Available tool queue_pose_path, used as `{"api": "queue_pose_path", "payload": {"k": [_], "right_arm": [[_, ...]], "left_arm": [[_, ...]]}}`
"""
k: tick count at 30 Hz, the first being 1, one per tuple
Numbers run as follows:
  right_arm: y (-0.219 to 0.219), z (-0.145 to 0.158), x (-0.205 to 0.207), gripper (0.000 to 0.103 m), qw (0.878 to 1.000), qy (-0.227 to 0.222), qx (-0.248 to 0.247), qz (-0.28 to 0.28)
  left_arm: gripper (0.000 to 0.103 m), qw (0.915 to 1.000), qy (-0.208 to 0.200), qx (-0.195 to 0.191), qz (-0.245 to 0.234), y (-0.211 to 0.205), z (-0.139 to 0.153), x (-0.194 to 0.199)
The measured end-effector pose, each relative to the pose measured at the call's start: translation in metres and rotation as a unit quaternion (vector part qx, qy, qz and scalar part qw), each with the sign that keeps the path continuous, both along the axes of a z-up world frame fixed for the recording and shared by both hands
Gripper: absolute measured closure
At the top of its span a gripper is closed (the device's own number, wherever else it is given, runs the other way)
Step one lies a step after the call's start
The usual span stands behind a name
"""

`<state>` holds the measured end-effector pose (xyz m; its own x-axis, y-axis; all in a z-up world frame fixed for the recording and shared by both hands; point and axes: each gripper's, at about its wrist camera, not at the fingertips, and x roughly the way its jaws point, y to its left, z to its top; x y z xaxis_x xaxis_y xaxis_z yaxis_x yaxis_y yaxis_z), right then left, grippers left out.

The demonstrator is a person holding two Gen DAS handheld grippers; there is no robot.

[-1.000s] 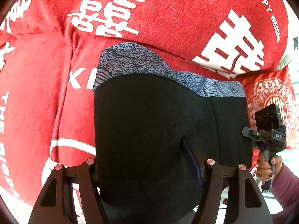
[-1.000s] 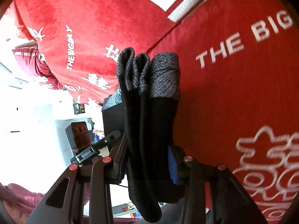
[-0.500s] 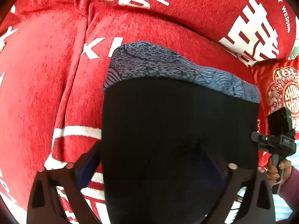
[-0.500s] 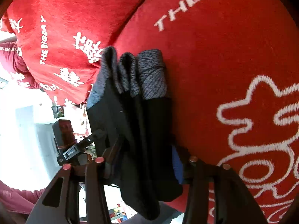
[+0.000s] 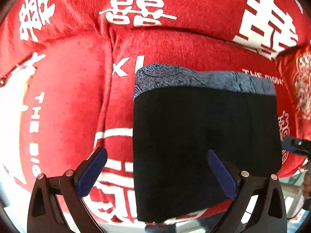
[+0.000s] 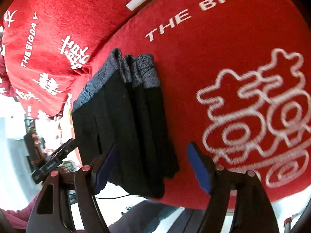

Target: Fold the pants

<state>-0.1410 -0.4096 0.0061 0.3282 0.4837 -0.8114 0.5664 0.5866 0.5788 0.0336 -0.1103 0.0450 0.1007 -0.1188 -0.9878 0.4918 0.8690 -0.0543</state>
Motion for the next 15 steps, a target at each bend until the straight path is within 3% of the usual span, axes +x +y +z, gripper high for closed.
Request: {"api": "queue_pose_path", "payload": {"k": [8, 15], "right_arm": [[0.035, 0.035, -0.021, 0.019, 0.996, 0.046, -0.069, -0.012], [0.082, 0.081, -0.020, 0.015, 0.979, 0.062, -0.190, 0.039]], "left_arm": [[0.000, 0.9990, -0.013, 0.037, -0.023, -0.004, 0.022, -0.040], [0.000, 0.9984, -0.035, 0.040, -0.021, 0.001, 0.053, -0.054]]}}
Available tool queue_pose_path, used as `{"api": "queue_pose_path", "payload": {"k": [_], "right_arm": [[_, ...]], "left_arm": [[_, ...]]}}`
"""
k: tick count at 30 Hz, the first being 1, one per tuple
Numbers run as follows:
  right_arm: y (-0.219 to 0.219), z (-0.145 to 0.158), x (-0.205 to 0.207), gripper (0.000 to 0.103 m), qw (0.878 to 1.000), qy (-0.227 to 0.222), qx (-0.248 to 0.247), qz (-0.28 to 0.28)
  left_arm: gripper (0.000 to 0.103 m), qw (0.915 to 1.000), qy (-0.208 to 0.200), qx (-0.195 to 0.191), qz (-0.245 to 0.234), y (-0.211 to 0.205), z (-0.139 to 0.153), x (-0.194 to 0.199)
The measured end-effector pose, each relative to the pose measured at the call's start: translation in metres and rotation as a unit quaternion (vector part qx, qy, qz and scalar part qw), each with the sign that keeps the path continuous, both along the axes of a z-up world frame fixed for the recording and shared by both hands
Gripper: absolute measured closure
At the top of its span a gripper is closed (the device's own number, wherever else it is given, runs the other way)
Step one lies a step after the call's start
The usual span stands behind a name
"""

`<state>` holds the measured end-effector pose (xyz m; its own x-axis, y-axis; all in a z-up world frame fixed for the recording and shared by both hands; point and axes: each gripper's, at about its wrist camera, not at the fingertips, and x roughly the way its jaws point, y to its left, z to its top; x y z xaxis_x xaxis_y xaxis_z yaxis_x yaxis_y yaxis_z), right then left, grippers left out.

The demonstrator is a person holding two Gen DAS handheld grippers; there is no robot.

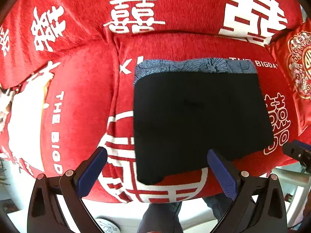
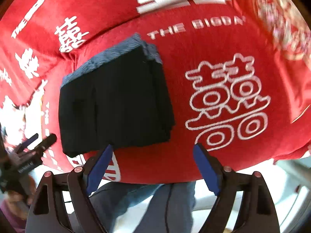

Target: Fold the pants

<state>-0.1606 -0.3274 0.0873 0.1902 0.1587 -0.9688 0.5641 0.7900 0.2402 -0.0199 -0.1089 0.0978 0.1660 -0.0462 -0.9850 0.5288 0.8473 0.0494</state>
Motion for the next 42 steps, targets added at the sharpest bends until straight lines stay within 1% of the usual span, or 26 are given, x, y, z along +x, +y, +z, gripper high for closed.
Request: {"api": "queue_pose_path", "payload": {"k": [3, 5, 9, 11, 17, 22, 26, 30, 33, 39, 42], "right_arm": [[0.019, 0.023, 0.004, 0.014, 0.999, -0.008, -0.048, 0.020], [0.030, 0.034, 0.009, 0.014, 0.998, -0.009, -0.058, 0.023], [0.044, 0.044, 0.012, 0.014, 0.999, 0.002, -0.041, 0.018], [0.049, 0.050, 0.012, 0.014, 0.999, 0.008, -0.045, 0.010], [0.059, 0.067, 0.006, 0.014, 0.998, 0.009, -0.057, -0.003], [0.062, 0.084, 0.004, 0.014, 0.997, 0.001, -0.074, -0.004], [0.062, 0.094, 0.005, 0.014, 0.997, -0.007, -0.082, 0.002], [0.063, 0.099, 0.006, 0.014, 0.996, -0.008, -0.086, 0.020], [0.062, 0.103, 0.004, 0.014, 0.996, 0.003, -0.084, 0.034], [0.053, 0.107, -0.005, 0.014, 0.996, 0.001, -0.076, 0.040], [0.051, 0.108, -0.006, 0.014, 0.996, -0.001, -0.074, 0.041]], "left_arm": [[0.000, 0.9998, -0.016, 0.014, -0.004, 0.004, 0.012, -0.003], [0.000, 0.9997, -0.020, 0.010, 0.000, 0.009, 0.019, -0.004], [0.000, 0.9996, -0.023, 0.002, 0.013, 0.022, 0.034, -0.009], [0.000, 0.9996, -0.026, -0.001, 0.011, 0.024, 0.039, -0.013], [0.000, 0.9993, -0.034, -0.014, -0.004, 0.021, 0.058, -0.026], [0.000, 0.9989, -0.042, -0.020, -0.005, 0.019, 0.074, -0.033], [0.000, 0.9983, -0.054, -0.024, 0.000, 0.018, 0.085, -0.037], [0.000, 0.9978, -0.061, -0.020, 0.018, 0.016, 0.094, -0.040], [0.000, 0.9975, -0.057, -0.021, 0.036, 0.013, 0.099, -0.045], [0.000, 0.9978, -0.046, -0.018, 0.045, 0.004, 0.101, -0.059], [0.000, 0.9977, -0.051, -0.014, 0.043, 0.001, 0.104, -0.063]]}}
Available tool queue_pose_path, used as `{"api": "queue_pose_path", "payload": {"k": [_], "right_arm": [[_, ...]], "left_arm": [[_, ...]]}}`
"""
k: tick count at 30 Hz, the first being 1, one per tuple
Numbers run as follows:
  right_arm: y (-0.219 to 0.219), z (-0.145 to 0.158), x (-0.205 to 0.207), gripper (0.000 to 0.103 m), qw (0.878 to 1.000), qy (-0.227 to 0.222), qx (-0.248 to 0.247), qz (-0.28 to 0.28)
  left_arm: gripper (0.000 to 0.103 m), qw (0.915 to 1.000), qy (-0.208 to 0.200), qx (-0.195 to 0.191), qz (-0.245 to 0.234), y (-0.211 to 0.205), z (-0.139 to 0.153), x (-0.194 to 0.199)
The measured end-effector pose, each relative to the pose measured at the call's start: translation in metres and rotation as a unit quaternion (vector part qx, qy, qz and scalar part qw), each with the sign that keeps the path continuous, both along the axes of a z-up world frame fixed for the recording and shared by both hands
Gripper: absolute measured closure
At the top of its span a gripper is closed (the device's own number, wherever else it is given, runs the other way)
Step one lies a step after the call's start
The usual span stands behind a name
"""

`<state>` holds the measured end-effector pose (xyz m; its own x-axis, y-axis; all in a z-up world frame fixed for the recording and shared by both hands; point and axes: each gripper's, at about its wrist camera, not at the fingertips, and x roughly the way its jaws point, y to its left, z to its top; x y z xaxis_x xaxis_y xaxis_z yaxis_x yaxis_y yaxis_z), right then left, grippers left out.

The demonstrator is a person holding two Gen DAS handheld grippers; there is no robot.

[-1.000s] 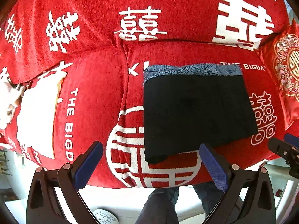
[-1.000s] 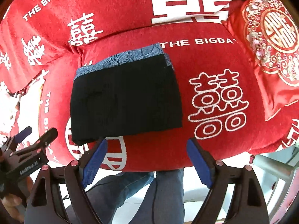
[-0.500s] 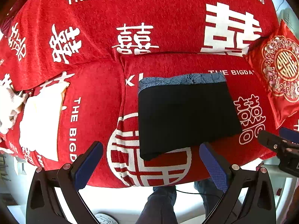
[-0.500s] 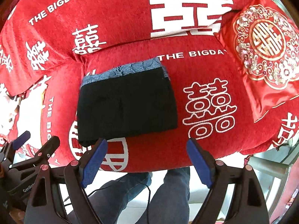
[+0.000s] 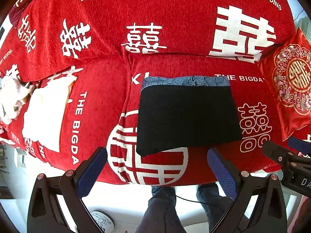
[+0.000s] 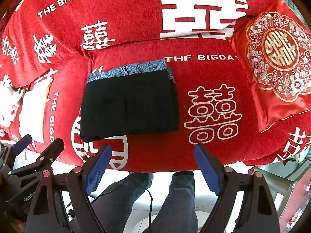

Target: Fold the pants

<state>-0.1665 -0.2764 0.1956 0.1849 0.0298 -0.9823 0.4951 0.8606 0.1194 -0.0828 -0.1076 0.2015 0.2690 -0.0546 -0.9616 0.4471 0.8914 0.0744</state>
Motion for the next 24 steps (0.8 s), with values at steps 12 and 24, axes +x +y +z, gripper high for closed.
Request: {"api": "queue_pose_path", "payload": {"k": [12, 24], "right_arm": [[0.009, 0.009, 0.003, 0.014, 1.000, -0.009, 0.000, 0.016], [0.011, 0.010, 0.002, 0.014, 1.000, -0.006, 0.001, 0.021]], "left_arm": [[0.000, 0.9999, -0.014, -0.001, -0.005, -0.003, 0.013, -0.001], [0.000, 0.9999, -0.013, -0.001, 0.004, -0.003, 0.014, -0.003]]}}
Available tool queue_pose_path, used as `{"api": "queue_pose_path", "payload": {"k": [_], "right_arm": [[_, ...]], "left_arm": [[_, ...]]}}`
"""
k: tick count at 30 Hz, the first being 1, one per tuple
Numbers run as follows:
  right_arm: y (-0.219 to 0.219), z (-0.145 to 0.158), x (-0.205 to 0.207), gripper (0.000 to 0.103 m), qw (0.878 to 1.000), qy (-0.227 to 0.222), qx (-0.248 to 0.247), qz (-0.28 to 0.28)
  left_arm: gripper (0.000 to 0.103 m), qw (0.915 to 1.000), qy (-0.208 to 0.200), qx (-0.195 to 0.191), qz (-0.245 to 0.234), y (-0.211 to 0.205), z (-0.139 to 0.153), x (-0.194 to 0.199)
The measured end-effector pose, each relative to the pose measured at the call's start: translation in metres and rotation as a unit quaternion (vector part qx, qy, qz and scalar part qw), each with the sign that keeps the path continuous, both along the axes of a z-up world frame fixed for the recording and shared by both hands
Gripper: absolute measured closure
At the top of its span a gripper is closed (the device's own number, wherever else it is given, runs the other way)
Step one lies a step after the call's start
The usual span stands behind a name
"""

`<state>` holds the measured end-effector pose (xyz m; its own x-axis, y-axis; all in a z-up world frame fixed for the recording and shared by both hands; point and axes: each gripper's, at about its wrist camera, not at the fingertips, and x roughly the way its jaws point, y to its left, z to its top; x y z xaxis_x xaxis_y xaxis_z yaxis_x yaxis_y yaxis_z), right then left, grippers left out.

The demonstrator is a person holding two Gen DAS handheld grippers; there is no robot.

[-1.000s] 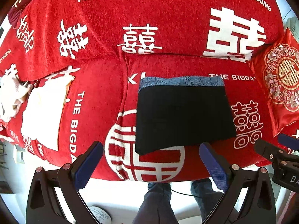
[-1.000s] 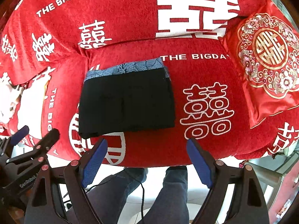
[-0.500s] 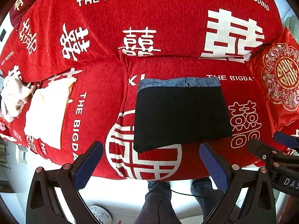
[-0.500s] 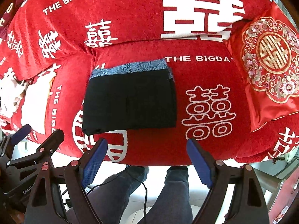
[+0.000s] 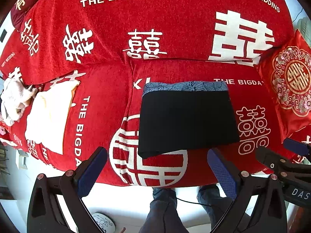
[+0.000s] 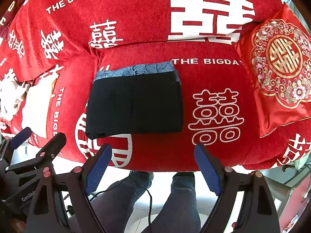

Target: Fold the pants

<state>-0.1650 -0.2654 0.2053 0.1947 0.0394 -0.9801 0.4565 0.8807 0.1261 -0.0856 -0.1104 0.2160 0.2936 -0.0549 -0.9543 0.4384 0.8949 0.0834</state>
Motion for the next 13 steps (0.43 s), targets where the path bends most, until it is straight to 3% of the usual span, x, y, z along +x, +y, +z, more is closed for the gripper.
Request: {"api": "queue_pose_path", "payload": {"k": [13], "right_arm": [[-0.0079, 0.0019, 0.0053, 0.014, 1.000, -0.001, -0.001, 0.008]], "left_arm": [[0.000, 0.9999, -0.011, 0.003, 0.008, -0.0051, 0.0040, -0.0006]]}}
